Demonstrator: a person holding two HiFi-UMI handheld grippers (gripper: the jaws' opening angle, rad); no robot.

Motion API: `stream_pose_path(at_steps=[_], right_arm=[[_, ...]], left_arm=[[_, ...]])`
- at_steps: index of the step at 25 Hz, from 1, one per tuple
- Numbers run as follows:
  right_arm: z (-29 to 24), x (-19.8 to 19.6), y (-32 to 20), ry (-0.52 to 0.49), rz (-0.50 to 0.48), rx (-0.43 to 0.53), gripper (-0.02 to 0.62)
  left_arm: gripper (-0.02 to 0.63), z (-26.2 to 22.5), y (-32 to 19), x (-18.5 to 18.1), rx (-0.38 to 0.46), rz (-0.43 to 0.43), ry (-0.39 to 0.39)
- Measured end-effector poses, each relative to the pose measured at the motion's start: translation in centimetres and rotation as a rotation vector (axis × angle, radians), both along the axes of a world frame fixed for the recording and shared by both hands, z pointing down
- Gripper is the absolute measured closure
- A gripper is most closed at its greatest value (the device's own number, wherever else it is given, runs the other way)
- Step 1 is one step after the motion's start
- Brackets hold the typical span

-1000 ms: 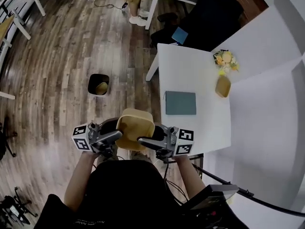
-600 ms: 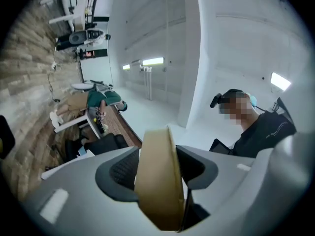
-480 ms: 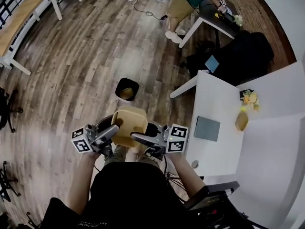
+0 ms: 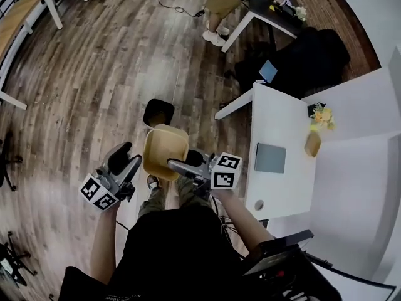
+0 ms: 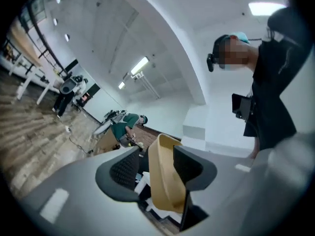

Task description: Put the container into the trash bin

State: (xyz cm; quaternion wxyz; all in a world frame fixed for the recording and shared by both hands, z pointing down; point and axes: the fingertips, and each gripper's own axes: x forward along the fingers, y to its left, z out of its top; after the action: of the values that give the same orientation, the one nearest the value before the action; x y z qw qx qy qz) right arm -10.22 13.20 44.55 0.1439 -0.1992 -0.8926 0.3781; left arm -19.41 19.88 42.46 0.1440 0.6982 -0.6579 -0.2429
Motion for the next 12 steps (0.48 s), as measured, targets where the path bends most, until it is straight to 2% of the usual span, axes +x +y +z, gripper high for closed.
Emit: stream_pose_path(at_steps=[3,6,10,12], right_arm=[[2.1,-1.0,-3.1,0.053,0.108,0.121,0.374],[3.4,-2.0,-5.7,0.066,0.157,0.202,0.374],[4.5,-4.2,-9.0,0.042,0.155,0.252,0.374],[5.0,-5.5,-10.7,0.037,0.143,0.261,0.374]], left_arm=[[0.435,-0.3,-2.1,-1.3,-0.035,-0.125,-0.118],[0.538,0.1,-4.4,-1.8,-0.089,-0.194,-0.214],[0.580,0.9,-8.2,-2.8,-0.138,-0.211,-0.250],[0.580,1.3,-10.1,-3.6,-0.169,-0.231,-0.251]])
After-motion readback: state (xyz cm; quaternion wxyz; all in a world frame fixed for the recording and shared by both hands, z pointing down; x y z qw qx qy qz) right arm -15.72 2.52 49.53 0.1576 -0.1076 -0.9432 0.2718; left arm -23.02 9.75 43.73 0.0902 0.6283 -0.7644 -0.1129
